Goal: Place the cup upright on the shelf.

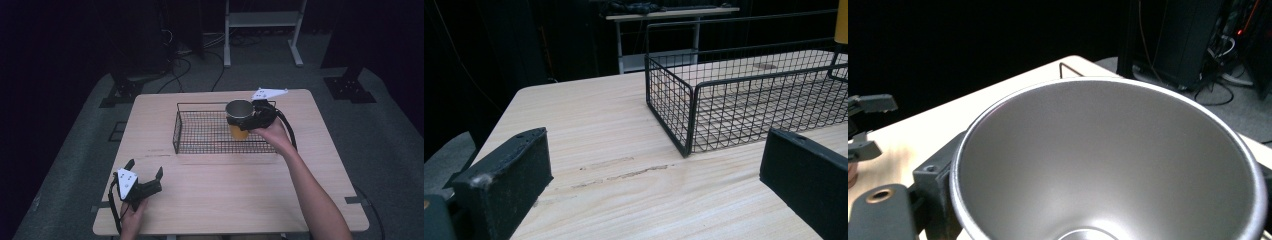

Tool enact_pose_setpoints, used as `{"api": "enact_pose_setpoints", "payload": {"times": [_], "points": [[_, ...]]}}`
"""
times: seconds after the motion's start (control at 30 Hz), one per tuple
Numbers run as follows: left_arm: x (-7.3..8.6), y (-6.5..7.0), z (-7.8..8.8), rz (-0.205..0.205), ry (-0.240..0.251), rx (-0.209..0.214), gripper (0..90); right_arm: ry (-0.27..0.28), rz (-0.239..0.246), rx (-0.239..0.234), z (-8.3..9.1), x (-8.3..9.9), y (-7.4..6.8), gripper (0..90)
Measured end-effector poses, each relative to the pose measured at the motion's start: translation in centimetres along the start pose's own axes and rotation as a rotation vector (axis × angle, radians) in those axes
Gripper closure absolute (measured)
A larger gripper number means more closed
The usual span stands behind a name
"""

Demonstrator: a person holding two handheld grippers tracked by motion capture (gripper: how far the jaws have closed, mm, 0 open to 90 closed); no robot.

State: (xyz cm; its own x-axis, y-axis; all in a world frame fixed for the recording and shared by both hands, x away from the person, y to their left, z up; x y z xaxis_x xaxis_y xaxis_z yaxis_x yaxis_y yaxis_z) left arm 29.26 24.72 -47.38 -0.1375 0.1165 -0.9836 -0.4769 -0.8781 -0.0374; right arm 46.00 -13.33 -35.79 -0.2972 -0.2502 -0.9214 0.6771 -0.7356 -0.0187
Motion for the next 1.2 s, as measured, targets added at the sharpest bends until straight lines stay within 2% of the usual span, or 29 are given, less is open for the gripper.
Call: {"api": "enact_pose_setpoints", "payload": {"times": [0.83, 1.07, 1.2], "points": [[0.0, 0.0, 0.0, 0.004, 0.004, 0.003, 0.0, -0.035, 0.037, 0.001, -2.8, -1.8, 0.7, 9.7], [0.0, 0.0, 0.0, 0.004, 0.004, 0.001, 0.0, -0.053, 0.040, -0.012, -4.0, -1.9, 1.0, 9.7], [0.0, 0.0, 0.0, 0.003, 0.004, 0.004, 0.0, -0.039, 0.046, -0.038, -4.7, -1.7, 0.7, 9.7]]}}
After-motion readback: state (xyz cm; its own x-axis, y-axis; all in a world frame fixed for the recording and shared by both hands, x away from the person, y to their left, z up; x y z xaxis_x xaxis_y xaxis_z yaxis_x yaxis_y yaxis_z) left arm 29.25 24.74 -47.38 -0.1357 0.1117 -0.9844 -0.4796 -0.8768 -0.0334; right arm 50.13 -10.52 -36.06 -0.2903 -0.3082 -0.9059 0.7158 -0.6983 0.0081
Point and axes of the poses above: each handheld gripper's, and its own axes: z roughly backward along the jaws, x roughly out of its underside, y roughly to its right, the point moved 2 cm from there along -z, roughly forward along the jaws, and after that the axes turned 13 degrees about x, right-handed, at the moved point
